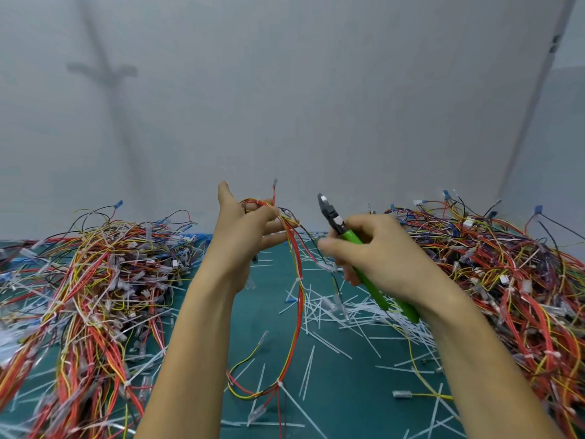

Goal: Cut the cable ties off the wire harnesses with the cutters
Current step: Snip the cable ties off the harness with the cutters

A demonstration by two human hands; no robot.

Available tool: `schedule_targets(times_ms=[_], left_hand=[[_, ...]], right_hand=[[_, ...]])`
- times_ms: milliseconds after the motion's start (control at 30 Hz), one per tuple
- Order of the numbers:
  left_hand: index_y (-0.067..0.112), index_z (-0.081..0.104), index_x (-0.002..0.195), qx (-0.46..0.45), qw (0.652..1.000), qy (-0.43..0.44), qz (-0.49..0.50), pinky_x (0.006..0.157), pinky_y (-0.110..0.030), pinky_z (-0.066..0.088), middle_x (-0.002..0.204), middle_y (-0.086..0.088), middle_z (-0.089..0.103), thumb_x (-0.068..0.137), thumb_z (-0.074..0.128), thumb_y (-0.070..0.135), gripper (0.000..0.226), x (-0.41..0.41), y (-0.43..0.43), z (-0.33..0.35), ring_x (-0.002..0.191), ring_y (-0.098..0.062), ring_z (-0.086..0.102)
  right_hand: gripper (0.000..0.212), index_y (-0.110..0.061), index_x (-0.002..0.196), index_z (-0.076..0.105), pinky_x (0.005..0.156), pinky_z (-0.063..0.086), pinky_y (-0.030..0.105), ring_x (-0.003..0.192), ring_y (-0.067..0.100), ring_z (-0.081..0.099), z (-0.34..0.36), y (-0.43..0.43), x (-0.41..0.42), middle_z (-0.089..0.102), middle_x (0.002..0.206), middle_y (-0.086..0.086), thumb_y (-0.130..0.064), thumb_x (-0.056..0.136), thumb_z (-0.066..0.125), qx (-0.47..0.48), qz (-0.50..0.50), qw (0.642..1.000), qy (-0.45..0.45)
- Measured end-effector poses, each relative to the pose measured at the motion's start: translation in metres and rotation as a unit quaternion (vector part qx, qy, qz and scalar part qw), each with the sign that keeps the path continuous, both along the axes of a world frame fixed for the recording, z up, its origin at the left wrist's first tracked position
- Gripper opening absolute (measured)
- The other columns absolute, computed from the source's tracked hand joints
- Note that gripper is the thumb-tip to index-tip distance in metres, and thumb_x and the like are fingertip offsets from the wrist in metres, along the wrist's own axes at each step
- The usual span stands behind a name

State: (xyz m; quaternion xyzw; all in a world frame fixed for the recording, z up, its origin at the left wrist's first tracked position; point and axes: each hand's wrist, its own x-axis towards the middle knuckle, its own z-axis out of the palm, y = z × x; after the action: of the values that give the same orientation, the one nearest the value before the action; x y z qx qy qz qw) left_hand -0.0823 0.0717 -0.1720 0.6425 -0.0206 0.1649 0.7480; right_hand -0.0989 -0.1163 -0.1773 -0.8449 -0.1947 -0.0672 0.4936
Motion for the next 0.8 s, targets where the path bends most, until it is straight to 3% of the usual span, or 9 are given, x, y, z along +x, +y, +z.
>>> schedule_targets(times_ms=[133,200,300,433,533,633,700,767,800], left_hand=[[0.019,-0.008,0.153,-0.021,0.999,0.036,0.03,0.06,-0.032,0.061,0.094,-0.005,0.058,0.091,0.048,-0.004,0.087,0.003,0.002,-0.002,0.06,-0.015,0.071],[0.009,-0.005,0.151,-0.032,0.998,0.045,0.042,0.066,-0.037,0.062,0.095,-0.008,0.058,0.091,0.049,-0.003,0.082,0.005,0.002,-0.003,0.066,-0.019,0.072],[-0.005,0.02,0.137,-0.059,0.994,0.068,0.068,0.071,-0.043,0.062,0.104,-0.022,0.056,0.09,0.05,-0.002,0.056,0.007,0.003,-0.002,0.074,-0.028,0.072],[-0.005,0.039,0.121,-0.135,0.985,0.091,0.052,0.05,-0.032,0.057,0.099,-0.021,0.045,0.091,0.046,0.0,0.031,0.003,0.002,0.003,0.069,-0.031,0.064],[0.003,0.046,0.095,-0.151,0.983,0.108,-0.004,0.074,-0.049,0.06,0.101,-0.019,0.047,0.094,0.038,0.007,0.009,-0.005,0.002,0.008,0.081,-0.037,0.069],[0.006,0.052,0.078,-0.061,0.988,0.143,0.016,0.084,-0.047,0.058,0.112,-0.014,0.061,0.095,0.037,0.009,0.023,-0.008,0.008,0.005,0.084,-0.038,0.073],[0.0,0.057,0.1,-0.027,0.989,0.147,0.019,0.072,-0.04,0.062,0.116,-0.017,0.065,0.095,0.04,0.001,0.017,-0.006,0.013,0.0,0.067,-0.032,0.074],[0.001,0.04,0.136,-0.003,0.988,0.152,-0.001,0.057,-0.031,0.061,0.115,-0.018,0.066,0.095,0.043,-0.006,0.041,-0.004,0.02,-0.006,0.06,-0.027,0.073],[0.002,0.034,0.141,0.018,0.988,0.151,-0.007,0.053,-0.028,0.06,0.111,-0.018,0.067,0.095,0.046,-0.007,0.048,-0.003,0.022,-0.008,0.059,-0.026,0.073]], right_hand=[[0.011,-0.027,0.086,0.071,0.063,0.059,0.036,0.057,0.013,0.066,0.001,0.005,-0.007,0.066,0.067,-0.006,-0.018,0.078,0.072,-0.118,0.051,0.991,0.024],[0.021,-0.031,0.096,0.07,0.068,0.055,0.034,0.068,0.015,0.064,-0.002,0.013,-0.009,0.063,0.074,-0.008,-0.029,0.076,0.076,-0.197,0.038,0.98,0.009],[0.032,-0.035,0.092,0.062,0.072,0.046,0.032,0.081,0.014,0.057,-0.008,0.03,-0.011,0.06,0.085,-0.012,-0.051,0.07,0.078,-0.256,-0.012,0.967,-0.014],[0.027,-0.03,0.08,0.056,0.066,0.04,0.031,0.082,0.023,0.058,-0.02,0.047,-0.009,0.061,0.077,-0.006,-0.052,0.079,0.071,-0.177,-0.111,0.975,-0.074],[0.028,-0.019,0.072,0.061,0.066,0.049,0.034,0.073,0.025,0.063,-0.023,0.046,-0.006,0.067,0.068,-0.003,-0.041,0.085,0.07,-0.089,-0.131,0.983,-0.092],[0.021,-0.017,0.072,0.069,0.061,0.054,0.034,0.057,0.014,0.066,-0.018,0.039,-0.003,0.072,0.069,-0.001,-0.032,0.088,0.07,0.079,-0.095,0.991,-0.043],[0.019,-0.017,0.075,0.069,0.055,0.054,0.033,0.05,0.009,0.063,-0.015,0.036,-0.003,0.073,0.07,-0.003,-0.028,0.09,0.068,0.167,-0.08,0.982,-0.027],[0.019,-0.014,0.079,0.068,0.054,0.056,0.034,0.051,0.009,0.062,-0.013,0.033,-0.003,0.073,0.072,-0.002,-0.026,0.093,0.065,0.218,-0.078,0.973,-0.017],[0.02,-0.013,0.08,0.068,0.054,0.056,0.033,0.052,0.01,0.062,-0.013,0.032,-0.002,0.073,0.073,-0.002,-0.026,0.095,0.063,0.237,-0.079,0.968,-0.011]])
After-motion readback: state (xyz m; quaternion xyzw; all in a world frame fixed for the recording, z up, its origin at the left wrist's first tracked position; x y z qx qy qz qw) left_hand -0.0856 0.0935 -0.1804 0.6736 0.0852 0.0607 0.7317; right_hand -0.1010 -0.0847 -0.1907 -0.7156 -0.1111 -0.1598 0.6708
